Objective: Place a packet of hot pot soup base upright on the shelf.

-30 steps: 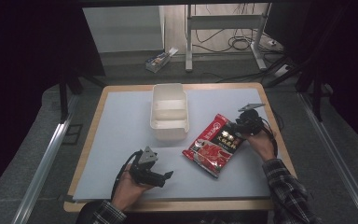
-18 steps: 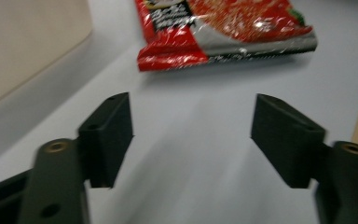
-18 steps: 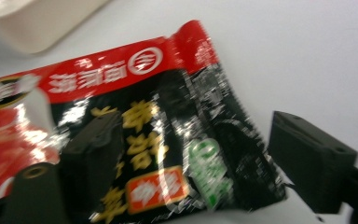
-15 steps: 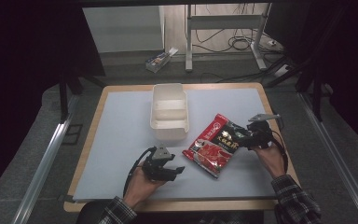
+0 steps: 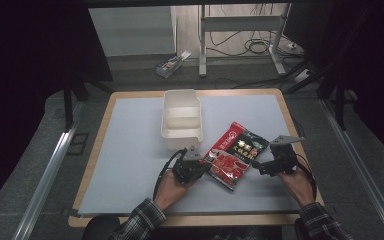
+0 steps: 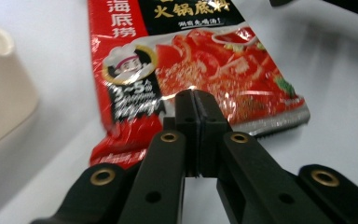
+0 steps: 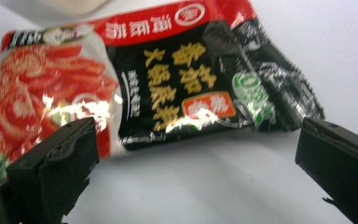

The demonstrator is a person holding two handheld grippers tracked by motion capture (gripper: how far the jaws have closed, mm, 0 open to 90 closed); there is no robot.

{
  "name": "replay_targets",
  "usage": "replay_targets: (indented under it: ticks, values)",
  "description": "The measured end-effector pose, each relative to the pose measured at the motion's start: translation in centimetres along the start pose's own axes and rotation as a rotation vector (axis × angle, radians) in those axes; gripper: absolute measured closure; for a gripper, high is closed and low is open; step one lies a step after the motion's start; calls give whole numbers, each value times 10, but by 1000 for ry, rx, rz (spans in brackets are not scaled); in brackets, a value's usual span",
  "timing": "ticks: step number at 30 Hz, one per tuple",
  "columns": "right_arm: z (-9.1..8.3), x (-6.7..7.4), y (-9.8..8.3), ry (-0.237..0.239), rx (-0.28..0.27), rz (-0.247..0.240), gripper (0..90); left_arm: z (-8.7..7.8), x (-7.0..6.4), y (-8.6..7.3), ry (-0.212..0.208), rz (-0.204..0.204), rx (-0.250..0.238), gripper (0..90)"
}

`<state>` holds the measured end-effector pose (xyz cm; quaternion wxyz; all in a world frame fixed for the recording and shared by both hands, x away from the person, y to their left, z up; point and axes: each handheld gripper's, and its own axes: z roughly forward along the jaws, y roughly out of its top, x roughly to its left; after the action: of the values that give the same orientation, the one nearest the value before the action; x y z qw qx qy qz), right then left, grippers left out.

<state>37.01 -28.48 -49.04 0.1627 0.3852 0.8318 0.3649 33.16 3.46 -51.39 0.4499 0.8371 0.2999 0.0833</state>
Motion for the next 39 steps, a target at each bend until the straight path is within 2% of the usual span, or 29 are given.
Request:
replay_targets:
  ticks: [4,6,9,11,14,19,23,25,30,32,33,36,39]
  values:
    - [0,2,-6,8,18,0,0,14,-4,4,-21,12,12,898]
    - [0,2,-8,4,28,-8,0,20,-9,3,-12,39,36,898]
    - [0,2,-10,-3,41,-19,0,22,-13,-1,-1,50,32,900]
    - [1,1,-12,-9,49,-18,0,22,-16,-2,18,72,37,900]
    - [1,-1,-12,-10,51,-16,0,22,-18,-4,31,76,38,900]
    - [-1,-5,-13,-15,57,-21,0,22,-17,-9,22,45,35,900]
    - [-2,-9,-14,-6,59,-12,0,22,-21,-14,41,75,62,900]
    - [-3,-9,-14,-2,54,-9,0,22,-21,-16,38,71,71,900]
    - [-7,-8,-11,30,28,-6,0,23,-19,-18,25,62,61,900]
    - [-9,-6,-8,76,1,-2,0,23,-18,-18,22,59,59,900]
    - [-9,-6,-8,76,1,-2,0,23,-19,-18,22,59,59,900]
    - [-12,-4,-3,118,-3,5,1,23,-18,-18,17,56,57,900]
    - [-16,1,6,125,11,-13,5,23,-18,-18,17,57,56,900]
